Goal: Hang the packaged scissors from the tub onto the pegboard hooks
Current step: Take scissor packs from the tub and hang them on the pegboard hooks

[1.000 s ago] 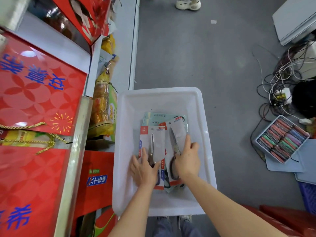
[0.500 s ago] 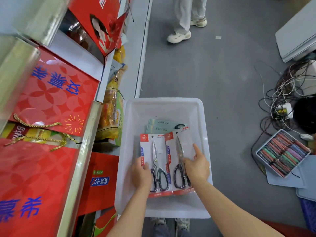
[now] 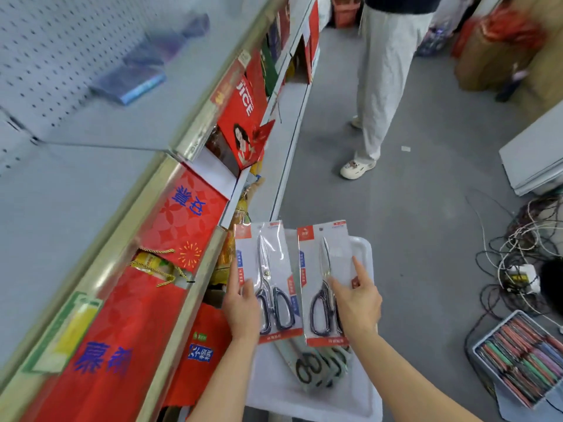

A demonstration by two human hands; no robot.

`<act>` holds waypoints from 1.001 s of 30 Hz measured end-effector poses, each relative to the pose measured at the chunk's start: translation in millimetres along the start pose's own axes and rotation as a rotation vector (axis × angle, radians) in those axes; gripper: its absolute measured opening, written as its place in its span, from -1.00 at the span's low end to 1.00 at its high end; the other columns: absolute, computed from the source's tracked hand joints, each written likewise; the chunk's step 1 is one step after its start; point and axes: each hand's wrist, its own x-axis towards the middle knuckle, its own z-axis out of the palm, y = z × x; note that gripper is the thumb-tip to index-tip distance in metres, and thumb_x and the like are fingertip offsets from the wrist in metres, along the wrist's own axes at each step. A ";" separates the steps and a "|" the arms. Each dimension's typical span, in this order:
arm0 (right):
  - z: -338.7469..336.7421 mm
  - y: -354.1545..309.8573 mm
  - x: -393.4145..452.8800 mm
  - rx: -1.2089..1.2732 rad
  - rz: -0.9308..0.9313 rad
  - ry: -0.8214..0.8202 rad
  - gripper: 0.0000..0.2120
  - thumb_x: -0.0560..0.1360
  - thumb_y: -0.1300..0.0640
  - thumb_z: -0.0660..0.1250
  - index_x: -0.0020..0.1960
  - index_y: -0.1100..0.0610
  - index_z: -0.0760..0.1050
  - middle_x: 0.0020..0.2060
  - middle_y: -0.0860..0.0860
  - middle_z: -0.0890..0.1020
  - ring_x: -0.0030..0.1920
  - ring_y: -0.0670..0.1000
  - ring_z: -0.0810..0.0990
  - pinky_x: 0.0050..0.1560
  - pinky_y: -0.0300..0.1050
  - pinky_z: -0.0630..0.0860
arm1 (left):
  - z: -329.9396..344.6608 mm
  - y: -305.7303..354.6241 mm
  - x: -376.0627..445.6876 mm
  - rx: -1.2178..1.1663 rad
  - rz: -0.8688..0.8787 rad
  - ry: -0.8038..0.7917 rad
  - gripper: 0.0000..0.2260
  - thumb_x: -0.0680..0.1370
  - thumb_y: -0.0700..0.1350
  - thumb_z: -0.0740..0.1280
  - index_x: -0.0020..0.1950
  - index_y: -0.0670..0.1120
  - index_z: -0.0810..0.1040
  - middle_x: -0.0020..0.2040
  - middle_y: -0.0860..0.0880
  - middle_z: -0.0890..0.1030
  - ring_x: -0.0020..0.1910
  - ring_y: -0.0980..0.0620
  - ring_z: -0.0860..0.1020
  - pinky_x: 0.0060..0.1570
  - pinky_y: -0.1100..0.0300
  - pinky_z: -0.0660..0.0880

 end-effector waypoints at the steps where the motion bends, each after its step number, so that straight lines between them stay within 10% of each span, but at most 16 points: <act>1: -0.6 -11.7 -4.0 0.015 -0.027 -0.009 -0.39 0.38 -0.11 0.46 0.39 -0.24 0.35 -0.31 -0.06 0.53 -0.21 -0.02 0.56 -0.06 -0.04 0.52 | -6.9 12.2 1.7 -0.024 0.033 0.030 -0.51 0.58 -0.29 0.25 0.49 0.02 0.36 0.40 -0.03 0.49 0.34 -0.01 0.49 0.33 0.06 0.41; 22: -2.7 -173.9 -140.9 0.390 -0.453 -0.185 -0.33 0.34 0.03 0.54 0.40 -0.15 0.39 0.21 -0.14 0.59 0.21 -0.08 0.54 0.27 -0.07 0.46 | -186.7 169.7 -15.6 -0.261 0.280 0.371 -0.50 0.61 -0.23 0.23 0.48 0.17 0.35 0.39 0.22 0.46 0.33 0.27 0.44 0.37 0.07 0.40; 27: 4.6 -195.0 -190.9 0.446 -0.559 -0.262 -0.33 0.36 0.07 0.55 0.42 -0.06 0.39 0.29 -0.13 0.52 0.23 -0.14 0.47 0.24 -0.27 0.42 | -238.4 185.0 -37.6 -0.278 0.284 0.489 -0.47 0.59 -0.20 0.23 0.41 0.35 0.35 0.31 -0.14 0.55 0.27 -0.27 0.47 0.23 -0.22 0.45; 30: 10.8 -205.2 -218.8 0.453 -0.623 -0.318 -0.33 0.37 0.08 0.53 0.43 -0.06 0.38 0.25 -0.18 0.53 0.18 -0.18 0.49 -0.03 -0.58 0.34 | -270.5 191.6 -47.9 -0.296 0.307 0.542 -0.47 0.58 -0.21 0.23 0.43 0.32 0.35 0.31 -0.09 0.57 0.21 -0.20 0.54 0.21 -0.13 0.50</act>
